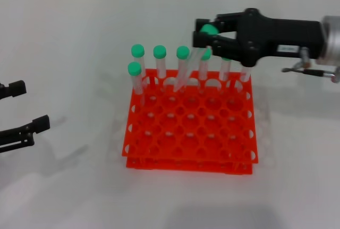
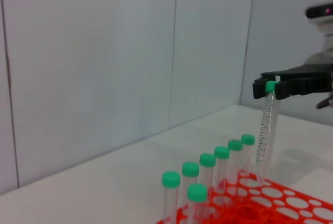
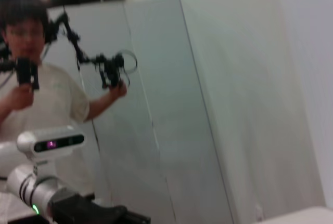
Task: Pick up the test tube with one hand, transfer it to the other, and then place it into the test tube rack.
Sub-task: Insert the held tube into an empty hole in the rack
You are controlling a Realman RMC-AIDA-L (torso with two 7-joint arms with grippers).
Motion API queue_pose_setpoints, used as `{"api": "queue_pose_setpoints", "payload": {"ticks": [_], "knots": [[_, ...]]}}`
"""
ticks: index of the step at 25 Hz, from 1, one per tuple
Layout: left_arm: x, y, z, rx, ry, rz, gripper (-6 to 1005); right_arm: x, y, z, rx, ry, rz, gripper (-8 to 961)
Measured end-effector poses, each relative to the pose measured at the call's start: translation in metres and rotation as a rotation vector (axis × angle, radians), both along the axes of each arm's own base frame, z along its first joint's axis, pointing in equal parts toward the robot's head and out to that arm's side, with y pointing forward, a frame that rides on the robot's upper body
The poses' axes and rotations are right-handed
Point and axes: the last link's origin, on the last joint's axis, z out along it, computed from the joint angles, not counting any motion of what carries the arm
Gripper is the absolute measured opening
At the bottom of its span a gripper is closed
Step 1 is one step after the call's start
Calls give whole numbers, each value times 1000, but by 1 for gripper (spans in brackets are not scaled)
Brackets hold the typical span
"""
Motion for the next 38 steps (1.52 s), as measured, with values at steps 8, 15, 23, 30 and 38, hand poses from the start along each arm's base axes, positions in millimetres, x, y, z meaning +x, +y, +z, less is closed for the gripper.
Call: {"api": "queue_pose_setpoints", "payload": {"ticks": [8, 15, 23, 30, 38], "knots": [[-5, 5, -3, -3, -1, 16, 890, -31, 17, -28, 15, -146, -4, 258], [-8, 9, -3, -3, 4, 28, 891, -42, 22, -38, 48, -186, -25, 259], [-11, 12, -5, -10, 21, 45, 892, -44, 23, -48, 72, -208, -31, 259], [-14, 14, -5, -14, 42, 56, 892, -44, 25, -48, 94, -215, -29, 261], [-15, 19, -7, -19, 44, 61, 891, -39, 23, -51, 84, -224, -39, 269]]}}
